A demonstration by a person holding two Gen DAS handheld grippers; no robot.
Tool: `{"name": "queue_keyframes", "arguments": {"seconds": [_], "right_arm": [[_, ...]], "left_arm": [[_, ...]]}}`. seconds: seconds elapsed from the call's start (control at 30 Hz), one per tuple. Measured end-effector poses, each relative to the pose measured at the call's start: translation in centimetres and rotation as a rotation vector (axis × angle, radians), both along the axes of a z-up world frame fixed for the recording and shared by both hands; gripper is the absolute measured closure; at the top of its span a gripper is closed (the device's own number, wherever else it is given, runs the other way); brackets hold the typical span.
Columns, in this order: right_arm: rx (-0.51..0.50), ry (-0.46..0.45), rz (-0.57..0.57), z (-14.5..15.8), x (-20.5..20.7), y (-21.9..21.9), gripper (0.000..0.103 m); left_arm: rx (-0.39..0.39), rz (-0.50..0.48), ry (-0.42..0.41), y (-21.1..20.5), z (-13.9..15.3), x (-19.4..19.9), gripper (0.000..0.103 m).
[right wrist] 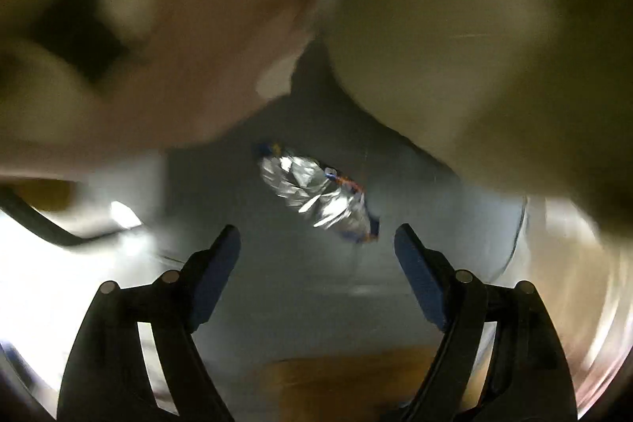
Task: Collect trash
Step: 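Carry the foil bag to the black bin and release it with the right tool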
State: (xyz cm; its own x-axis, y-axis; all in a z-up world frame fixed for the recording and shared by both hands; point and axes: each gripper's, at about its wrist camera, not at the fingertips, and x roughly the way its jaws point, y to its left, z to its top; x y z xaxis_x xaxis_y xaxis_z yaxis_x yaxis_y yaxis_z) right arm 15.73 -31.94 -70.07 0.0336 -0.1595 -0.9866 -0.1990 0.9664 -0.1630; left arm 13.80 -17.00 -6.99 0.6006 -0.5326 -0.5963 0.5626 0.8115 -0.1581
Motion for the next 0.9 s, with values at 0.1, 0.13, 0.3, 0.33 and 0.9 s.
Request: {"name": "queue_keyframes", "arguments": {"seconds": [0.1, 0.13, 0.3, 0.33, 0.9], "right_arm": [[-0.005, 0.083, 0.13, -4.7, 0.7, 0.1, 0.023], [-0.036, 0.103, 0.167, -6.2, 0.9, 0.2, 0.023], [0.038, 0.177, 0.172, -8.8, 1.6, -0.3, 0.102], [0.07, 0.184, 0.123, -8.3, 1.7, -0.6, 0.102], [0.7, -0.191, 0.181, 32.6, -7.8, -2.5, 0.102]], "left_arm": [[0.0, -0.012, 0.006, -0.3, -0.2, 0.2, 0.037], [-0.001, -0.019, 0.0, -0.4, -0.2, 0.1, 0.037], [-0.011, -0.044, -0.005, -0.6, -0.1, -0.1, 0.037], [-0.01, -0.043, -0.001, -0.6, -0.2, 0.0, 0.037], [-0.096, -0.075, -0.087, 0.3, 3.0, -3.4, 0.037]]}}
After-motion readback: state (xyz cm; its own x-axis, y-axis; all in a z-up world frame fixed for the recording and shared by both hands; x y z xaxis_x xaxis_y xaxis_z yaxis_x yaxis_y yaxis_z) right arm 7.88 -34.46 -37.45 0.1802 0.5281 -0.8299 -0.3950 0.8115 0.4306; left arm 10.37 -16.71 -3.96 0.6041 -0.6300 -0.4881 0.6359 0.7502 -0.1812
